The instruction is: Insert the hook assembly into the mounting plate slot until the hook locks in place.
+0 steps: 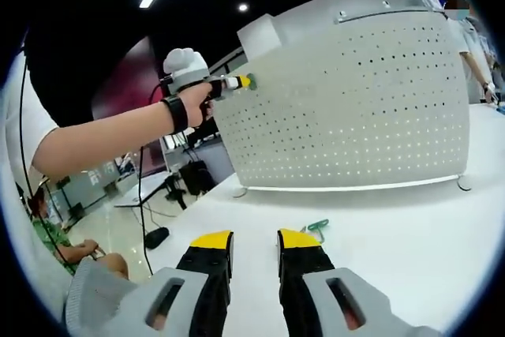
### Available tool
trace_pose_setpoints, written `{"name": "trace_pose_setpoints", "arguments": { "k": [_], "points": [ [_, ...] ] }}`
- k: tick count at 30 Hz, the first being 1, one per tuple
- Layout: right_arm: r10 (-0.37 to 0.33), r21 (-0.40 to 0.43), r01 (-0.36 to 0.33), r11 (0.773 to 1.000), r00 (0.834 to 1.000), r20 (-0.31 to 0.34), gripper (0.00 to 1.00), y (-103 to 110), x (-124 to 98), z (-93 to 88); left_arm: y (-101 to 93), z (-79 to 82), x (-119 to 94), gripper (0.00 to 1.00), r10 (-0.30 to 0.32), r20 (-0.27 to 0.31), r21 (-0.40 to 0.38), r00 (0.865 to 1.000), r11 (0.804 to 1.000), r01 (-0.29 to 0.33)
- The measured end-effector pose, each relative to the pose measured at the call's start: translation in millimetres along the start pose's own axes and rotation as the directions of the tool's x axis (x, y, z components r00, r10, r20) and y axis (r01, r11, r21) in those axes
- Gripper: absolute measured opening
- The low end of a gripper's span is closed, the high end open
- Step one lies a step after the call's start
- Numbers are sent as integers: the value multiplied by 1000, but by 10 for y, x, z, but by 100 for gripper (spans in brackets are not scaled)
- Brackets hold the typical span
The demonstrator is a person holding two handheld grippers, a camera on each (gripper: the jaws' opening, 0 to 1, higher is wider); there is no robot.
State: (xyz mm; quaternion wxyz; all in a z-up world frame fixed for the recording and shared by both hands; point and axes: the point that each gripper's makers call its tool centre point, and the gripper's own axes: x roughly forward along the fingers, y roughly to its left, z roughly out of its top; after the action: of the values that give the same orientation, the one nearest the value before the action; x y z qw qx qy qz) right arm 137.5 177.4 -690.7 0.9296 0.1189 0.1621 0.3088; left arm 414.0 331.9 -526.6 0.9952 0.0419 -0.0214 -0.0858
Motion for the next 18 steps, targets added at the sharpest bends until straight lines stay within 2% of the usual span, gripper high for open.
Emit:
{"name": "trace_pose_setpoints", "arguments": {
  "k": [3,5,13,18],
  "points": [
    [-1,0,1,1000,1000,-4,22,1,-3,-12,6,-28,5,4,8,-15,50,1000,999,-8],
    [-1,0,1,1000,1000,-5,22,0,-3,-16,0,-47,7,4,-1,-14,10,1000,1000,1],
    [-3,2,3,1000,1000,-5,21,-2,1,-16,-2,-37,22,4,-6,-16,38,1000,999,6],
    [5,5,-5,1000,1000,-12,21,9,10,-38,-3,-33,74,4,0,-40,47,999,999,1]
  ]
}}
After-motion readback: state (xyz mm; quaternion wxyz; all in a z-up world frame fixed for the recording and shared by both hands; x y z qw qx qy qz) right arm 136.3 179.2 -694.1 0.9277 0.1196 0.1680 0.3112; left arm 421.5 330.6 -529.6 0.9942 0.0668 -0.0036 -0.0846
